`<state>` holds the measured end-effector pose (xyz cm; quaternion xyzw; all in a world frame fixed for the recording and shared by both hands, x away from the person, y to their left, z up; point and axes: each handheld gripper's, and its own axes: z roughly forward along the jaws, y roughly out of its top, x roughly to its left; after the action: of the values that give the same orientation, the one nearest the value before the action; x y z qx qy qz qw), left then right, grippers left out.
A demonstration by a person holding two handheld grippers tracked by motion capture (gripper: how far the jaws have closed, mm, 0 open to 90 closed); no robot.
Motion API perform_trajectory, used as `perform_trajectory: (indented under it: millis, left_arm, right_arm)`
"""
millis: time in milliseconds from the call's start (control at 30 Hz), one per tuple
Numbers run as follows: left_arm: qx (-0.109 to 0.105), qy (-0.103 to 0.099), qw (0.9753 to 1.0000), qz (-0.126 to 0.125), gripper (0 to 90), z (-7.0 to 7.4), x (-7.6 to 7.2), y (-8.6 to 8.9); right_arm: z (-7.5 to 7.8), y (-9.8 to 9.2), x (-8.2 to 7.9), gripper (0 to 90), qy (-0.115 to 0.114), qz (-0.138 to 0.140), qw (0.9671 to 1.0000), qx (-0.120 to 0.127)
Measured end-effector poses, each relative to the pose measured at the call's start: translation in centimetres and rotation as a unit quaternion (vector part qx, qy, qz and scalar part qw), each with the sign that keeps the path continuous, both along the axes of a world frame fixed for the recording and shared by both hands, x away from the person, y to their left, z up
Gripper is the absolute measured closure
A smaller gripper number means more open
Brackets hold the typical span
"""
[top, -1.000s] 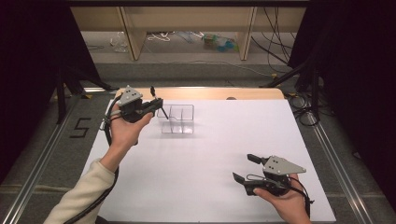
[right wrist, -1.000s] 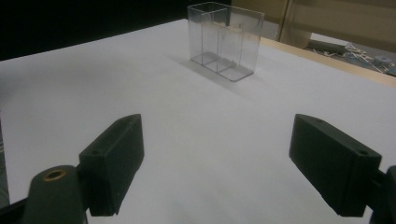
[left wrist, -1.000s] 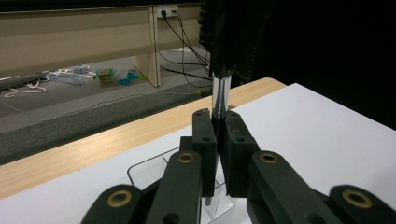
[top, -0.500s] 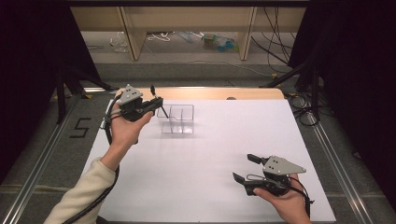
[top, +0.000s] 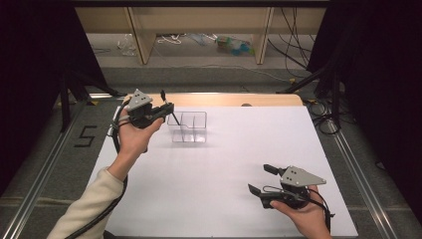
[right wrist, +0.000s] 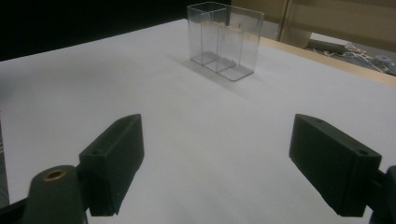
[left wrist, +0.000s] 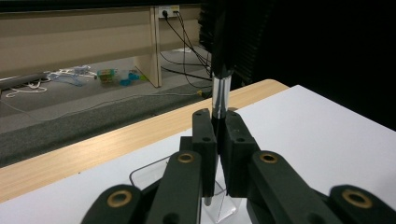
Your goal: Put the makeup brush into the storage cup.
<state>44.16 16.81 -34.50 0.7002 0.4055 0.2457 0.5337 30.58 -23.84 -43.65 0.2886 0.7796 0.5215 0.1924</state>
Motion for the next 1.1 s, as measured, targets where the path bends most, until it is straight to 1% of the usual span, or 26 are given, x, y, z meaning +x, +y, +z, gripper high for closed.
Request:
perform_trajectory:
  millis: [67,100,133,967,1100]
  left_arm:
    - [-0.001,0.0,1.0,0.0,85.0,0.03,0.04,-0.01]
    - [-0.004,-0.001,1.0,0.001,85.0,0.05,0.05,-0.04]
    - [-0.004,-0.001,1.0,0.002,85.0,0.08,0.07,-0.04]
    - [-0.004,-0.003,0.9999,0.009,85.0,0.14,0.53,0.04]
    - [-0.001,-0.004,1.0,0.008,85.0,0.15,0.64,0.13]
  right_arm:
    - [-0.01,-0.01,0.01,19.0,0.0,-0.001,1.0,-0.001]
    - [0.01,0.02,-0.08,19.0,0.01,-0.001,1.0,0.001]
    - [-0.01,-0.02,0.01,19.0,0.001,-0.001,1.0,0.0]
    - [-0.03,-0.04,0.01,19.0,0.001,0.0,1.0,0.002]
    - [-0.03,-0.04,0.0,19.0,0.001,0.0,1.0,0.002]
